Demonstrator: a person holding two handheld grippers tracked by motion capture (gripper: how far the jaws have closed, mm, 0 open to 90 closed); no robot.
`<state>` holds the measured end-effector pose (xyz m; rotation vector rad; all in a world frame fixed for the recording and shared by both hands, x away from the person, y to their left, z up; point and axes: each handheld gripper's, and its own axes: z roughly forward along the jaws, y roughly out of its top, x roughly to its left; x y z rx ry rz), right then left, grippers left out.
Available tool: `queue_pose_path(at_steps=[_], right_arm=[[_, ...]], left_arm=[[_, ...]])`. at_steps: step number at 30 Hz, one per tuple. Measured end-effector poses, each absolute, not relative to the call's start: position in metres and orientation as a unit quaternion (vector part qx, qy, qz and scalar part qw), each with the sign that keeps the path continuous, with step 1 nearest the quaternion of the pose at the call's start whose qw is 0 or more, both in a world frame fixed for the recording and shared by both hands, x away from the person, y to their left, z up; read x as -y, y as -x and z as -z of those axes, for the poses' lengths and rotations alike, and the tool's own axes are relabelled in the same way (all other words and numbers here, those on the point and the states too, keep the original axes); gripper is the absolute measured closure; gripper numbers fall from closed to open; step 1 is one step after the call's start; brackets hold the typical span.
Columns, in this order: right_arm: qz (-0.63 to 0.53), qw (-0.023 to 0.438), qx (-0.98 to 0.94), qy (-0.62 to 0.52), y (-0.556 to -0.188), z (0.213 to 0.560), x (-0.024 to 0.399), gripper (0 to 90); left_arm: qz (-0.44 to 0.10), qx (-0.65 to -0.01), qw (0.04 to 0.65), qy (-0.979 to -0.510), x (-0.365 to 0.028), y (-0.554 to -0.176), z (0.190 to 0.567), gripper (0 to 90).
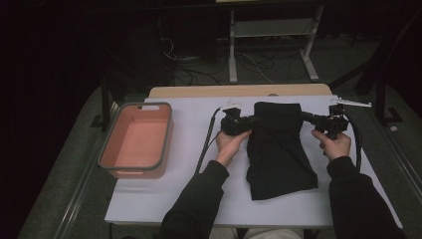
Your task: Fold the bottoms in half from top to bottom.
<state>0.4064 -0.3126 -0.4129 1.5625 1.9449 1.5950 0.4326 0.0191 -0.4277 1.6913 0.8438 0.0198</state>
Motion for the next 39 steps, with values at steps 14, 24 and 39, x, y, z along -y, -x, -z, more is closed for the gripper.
queue_pose_path(at_steps=[14, 24, 39], right_arm=[[-0.539, 0.088, -0.664, -0.51, -0.383, 0.41, 0.313, 80.9], [-0.545, 0.086, -0.667, -0.502, -0.368, 0.407, 0.312, 80.9], [-0.551, 0.072, -0.664, -0.501, -0.344, 0.41, 0.313, 80.8]], left_arm=[[0.003, -0.339, 0.587, -0.736, -0.024, -0.416, 0.428, 77.2], [0.005, -0.325, 0.58, -0.747, -0.027, -0.407, 0.427, 76.8], [0.025, -0.297, 0.577, -0.76, -0.032, -0.39, 0.43, 76.6]])
